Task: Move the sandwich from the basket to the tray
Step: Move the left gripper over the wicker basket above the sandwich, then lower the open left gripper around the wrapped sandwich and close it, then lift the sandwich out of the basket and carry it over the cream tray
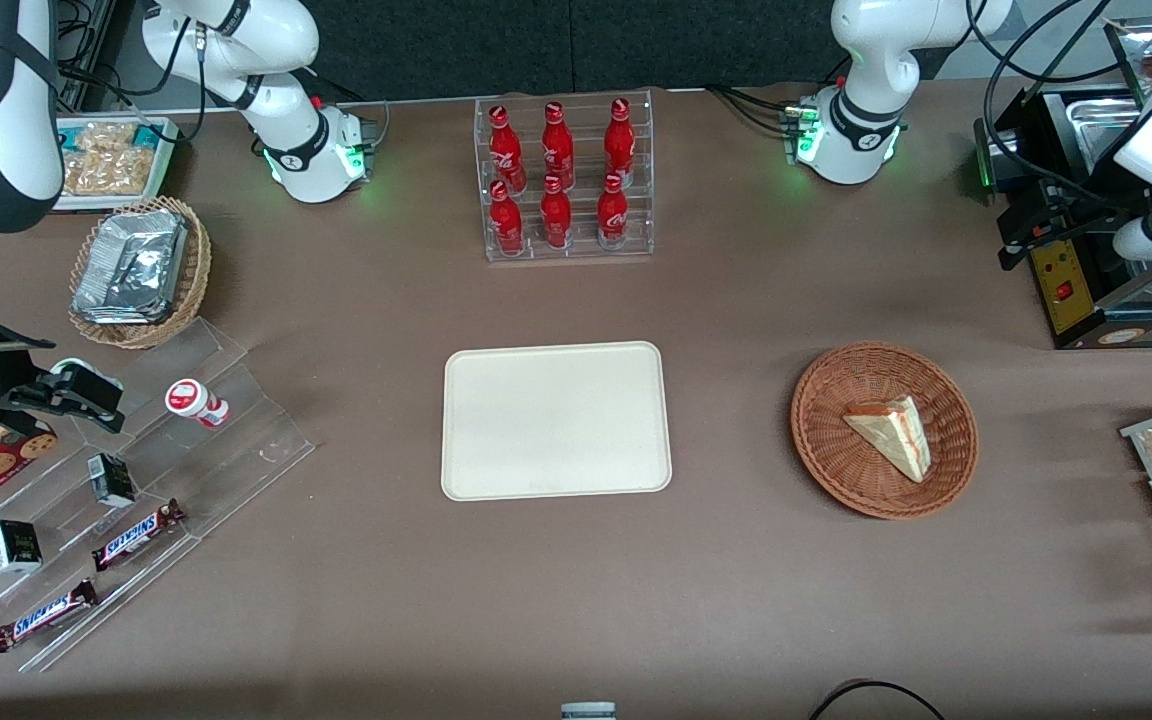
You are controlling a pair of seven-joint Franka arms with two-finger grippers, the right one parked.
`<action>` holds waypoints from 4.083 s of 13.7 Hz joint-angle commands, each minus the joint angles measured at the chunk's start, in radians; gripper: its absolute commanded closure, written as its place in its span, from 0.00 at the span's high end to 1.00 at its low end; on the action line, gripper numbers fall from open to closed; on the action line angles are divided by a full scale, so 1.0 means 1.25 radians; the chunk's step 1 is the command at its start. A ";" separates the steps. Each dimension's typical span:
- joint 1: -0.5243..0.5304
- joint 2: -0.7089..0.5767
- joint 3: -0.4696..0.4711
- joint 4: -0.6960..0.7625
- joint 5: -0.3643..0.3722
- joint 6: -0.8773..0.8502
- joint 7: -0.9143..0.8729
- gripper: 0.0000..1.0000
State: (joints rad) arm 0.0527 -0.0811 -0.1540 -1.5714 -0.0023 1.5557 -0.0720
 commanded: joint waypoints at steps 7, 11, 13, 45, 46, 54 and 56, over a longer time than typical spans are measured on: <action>0.004 0.006 -0.004 -0.182 0.009 0.127 -0.267 1.00; 0.006 0.068 -0.003 -0.337 0.010 0.344 -0.459 1.00; 0.007 0.126 -0.001 -0.374 0.010 0.434 -0.537 1.00; -0.269 0.381 -0.052 0.020 0.036 0.348 -0.604 0.05; -0.318 0.418 -0.052 0.069 0.036 0.333 -0.606 0.05; -0.534 0.720 -0.045 0.340 0.083 0.382 -0.663 0.09; -0.564 0.775 -0.042 0.342 0.096 0.444 -0.668 0.11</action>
State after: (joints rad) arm -0.6159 0.8055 -0.2220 -1.2144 0.0940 2.0806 -0.8912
